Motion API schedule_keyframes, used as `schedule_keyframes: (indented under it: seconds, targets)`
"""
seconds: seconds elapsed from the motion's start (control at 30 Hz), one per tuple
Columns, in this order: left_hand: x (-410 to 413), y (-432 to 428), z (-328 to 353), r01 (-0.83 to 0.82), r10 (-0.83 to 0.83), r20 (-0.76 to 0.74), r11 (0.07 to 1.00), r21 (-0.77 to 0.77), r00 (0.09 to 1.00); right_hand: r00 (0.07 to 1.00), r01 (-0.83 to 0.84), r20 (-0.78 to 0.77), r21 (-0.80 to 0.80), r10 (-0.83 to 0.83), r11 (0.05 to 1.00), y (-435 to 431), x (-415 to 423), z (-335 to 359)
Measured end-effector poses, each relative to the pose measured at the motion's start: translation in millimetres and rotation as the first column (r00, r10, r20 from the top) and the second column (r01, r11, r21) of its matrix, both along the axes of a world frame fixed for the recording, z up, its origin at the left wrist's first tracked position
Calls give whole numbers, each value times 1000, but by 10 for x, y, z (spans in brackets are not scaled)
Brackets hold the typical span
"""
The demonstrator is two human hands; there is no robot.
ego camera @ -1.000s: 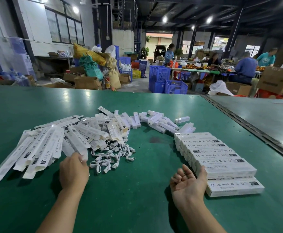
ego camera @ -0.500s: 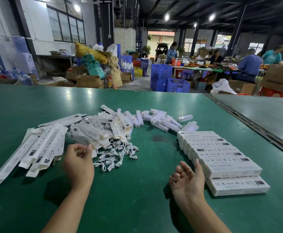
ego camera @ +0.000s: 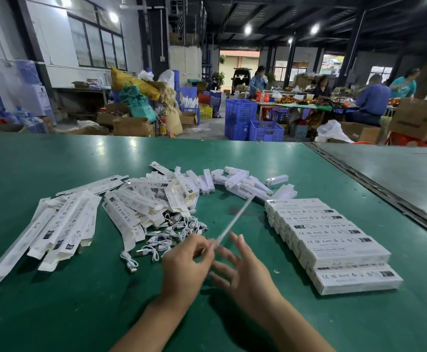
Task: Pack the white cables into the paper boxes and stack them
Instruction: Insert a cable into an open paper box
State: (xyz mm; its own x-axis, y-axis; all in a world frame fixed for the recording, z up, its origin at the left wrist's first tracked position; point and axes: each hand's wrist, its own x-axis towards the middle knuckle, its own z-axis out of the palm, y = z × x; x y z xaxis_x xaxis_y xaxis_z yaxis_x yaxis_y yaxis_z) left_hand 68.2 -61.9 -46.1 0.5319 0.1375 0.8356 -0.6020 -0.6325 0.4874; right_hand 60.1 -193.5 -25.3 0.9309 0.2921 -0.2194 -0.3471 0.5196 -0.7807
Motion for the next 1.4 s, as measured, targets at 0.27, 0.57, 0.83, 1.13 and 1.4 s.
schedule_keyframes:
  seconds: [0.27,0.57,0.83,1.13,1.4]
  targets:
    - [-15,-79,-119,173,-171,-26,975,140,985,978,70,197,-31,-62,997,-96,30,-58]
    - [-2,51,134,164,-571,-222,547,-821,791,922,156,386,-333,-16,930,-127,-36,-49]
    - [88,366,275,138,-777,32,71,-988,628,901,38,395,-483,179,875,-56,-112,-35]
    - [40,299,296,106,-757,-17,114,-988,653,917,71,369,-526,152,848,-96,-99,-56]
    - [76,299,254,-4,-740,-6,5,-1000,673,898,87,402,-564,180,821,-56,-94,-98]
